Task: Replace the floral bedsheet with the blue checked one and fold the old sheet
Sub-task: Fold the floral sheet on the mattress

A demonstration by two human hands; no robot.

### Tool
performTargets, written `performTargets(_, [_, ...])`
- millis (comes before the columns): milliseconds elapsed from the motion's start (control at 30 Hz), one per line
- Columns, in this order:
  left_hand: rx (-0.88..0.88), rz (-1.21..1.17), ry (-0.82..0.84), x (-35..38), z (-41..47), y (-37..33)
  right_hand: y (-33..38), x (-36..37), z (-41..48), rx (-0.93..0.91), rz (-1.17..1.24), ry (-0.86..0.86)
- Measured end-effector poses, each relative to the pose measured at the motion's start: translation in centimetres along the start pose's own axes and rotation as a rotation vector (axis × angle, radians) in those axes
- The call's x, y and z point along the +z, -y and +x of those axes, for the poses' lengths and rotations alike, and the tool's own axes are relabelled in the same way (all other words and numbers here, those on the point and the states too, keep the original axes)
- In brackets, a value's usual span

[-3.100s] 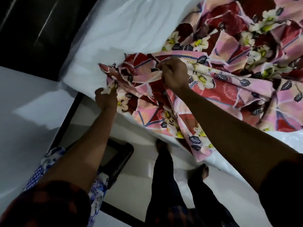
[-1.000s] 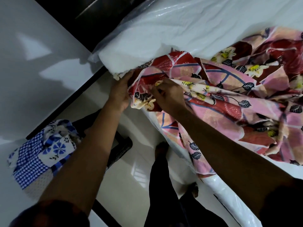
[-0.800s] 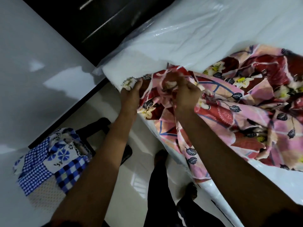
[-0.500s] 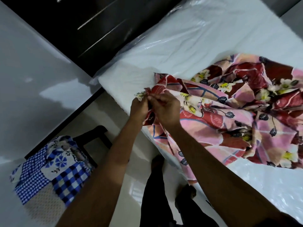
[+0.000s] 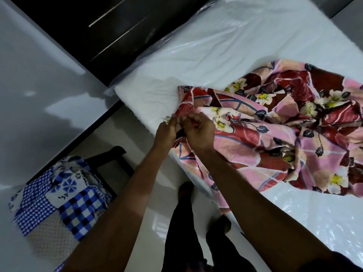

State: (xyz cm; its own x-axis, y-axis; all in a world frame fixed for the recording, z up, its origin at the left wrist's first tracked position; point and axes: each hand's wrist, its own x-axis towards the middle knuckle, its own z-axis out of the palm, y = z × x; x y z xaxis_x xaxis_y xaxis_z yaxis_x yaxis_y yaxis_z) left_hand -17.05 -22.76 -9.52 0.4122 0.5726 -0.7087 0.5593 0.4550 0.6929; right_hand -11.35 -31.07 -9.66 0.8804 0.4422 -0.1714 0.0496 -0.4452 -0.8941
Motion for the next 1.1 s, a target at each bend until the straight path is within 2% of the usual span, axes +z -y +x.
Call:
performTargets(67, [0.012, 0.03, 0.003, -0.1, -0.1, 0.3, 0.5, -0.2, 0.1, 0.019, 0.037, -0.18])
performTargets(100, [0.01, 0.032, 0.002, 0.0, -0.2, 0.3, 0.7, -0.2, 0.1, -0.007, 0.041, -0.21])
performTargets(133, [0.006, 0.033, 0.011, -0.1, -0.4, 0.1, 0.8, -0.2, 0.0, -0.052, 0.033, -0.192])
performTargets(233, [0.003, -0.029, 0.03, -0.1, -0.9, -0.4, 0.8, 0.4, -0.8, -0.189, -0.036, 0.022])
performTargets(300, [-0.029, -0.094, 0.013, -0.1, -1.0, -0.4, 0.5, 0.8, -1.4, -0.263, -0.079, 0.105])
performTargets(433, [-0.11, -0.195, -0.012, -0.1, -1.5, -0.4, 0.3, 0.7, -1.5, -0.27, -0.131, 0.123])
performTargets(600, [-0.12, -0.237, -0.032, -0.1, -1.3, -0.2, 0.4, 0.3, -2.2, -0.305, -0.121, 0.15])
performTargets(767, [-0.148, -0.162, -0.014, -0.4, -0.9, -0.5, -0.4, -0.4, -2.3, -0.4, -0.179, 0.263])
performTargets(900, [-0.126, -0.148, 0.148, -0.8, -1.0, -0.6, -0.7, -0.5, -1.8, -0.428, -0.217, 0.315])
performTargets(1100, [-0.026, 0.063, -0.004, -0.5, -0.6, -0.9, -0.8, -1.0, -1.6, -0.436, -0.206, 0.369])
